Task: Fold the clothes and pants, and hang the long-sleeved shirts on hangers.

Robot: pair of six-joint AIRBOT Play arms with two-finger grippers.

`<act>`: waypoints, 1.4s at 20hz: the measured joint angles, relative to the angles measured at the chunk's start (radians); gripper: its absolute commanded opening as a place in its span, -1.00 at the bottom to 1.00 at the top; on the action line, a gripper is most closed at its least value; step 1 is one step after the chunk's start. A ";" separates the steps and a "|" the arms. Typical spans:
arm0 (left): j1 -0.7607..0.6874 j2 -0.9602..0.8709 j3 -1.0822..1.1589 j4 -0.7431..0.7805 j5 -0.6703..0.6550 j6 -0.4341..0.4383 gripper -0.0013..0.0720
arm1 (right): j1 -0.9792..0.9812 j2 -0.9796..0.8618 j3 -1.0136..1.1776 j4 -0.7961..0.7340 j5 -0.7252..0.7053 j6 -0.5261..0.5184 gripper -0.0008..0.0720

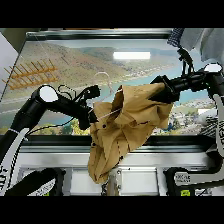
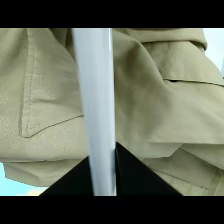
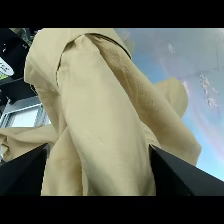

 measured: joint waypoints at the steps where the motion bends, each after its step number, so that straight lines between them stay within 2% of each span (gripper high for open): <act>1: 0.000 0.000 0.000 0.000 0.000 0.000 -0.88 | 0.000 0.000 0.000 0.000 0.000 0.000 0.08; 2: 0.000 0.000 0.000 0.000 0.001 0.000 -0.88 | 0.000 0.000 0.000 0.000 0.000 0.000 -0.60; 3: 0.000 0.000 0.000 0.000 0.000 0.003 -0.88 | 0.000 0.000 0.000 0.000 0.000 0.000 -0.90; 16: 0.000 0.000 0.000 0.008 0.006 0.001 -0.88 | 0.002 0.000 0.000 0.004 0.003 0.000 -0.92; 17: 0.000 0.000 0.000 0.014 0.006 0.001 -0.73 | 0.002 0.000 0.000 0.004 0.003 0.000 -0.92; 18: 0.000 0.000 0.000 0.021 0.010 0.000 0.01 | 0.002 0.000 0.000 0.004 0.003 0.002 -0.92; 19: -0.002 0.000 0.002 0.008 0.056 -0.003 0.34 | 0.005 0.000 -0.002 0.003 0.004 0.021 -0.92; 23: -0.001 0.001 0.002 0.044 0.023 -0.028 0.35 | 0.003 -0.001 -0.001 0.000 0.003 0.008 -0.92; 28: -0.001 0.009 0.002 0.056 0.009 -0.132 0.35 | 0.003 0.000 -0.001 0.003 0.003 0.003 -0.93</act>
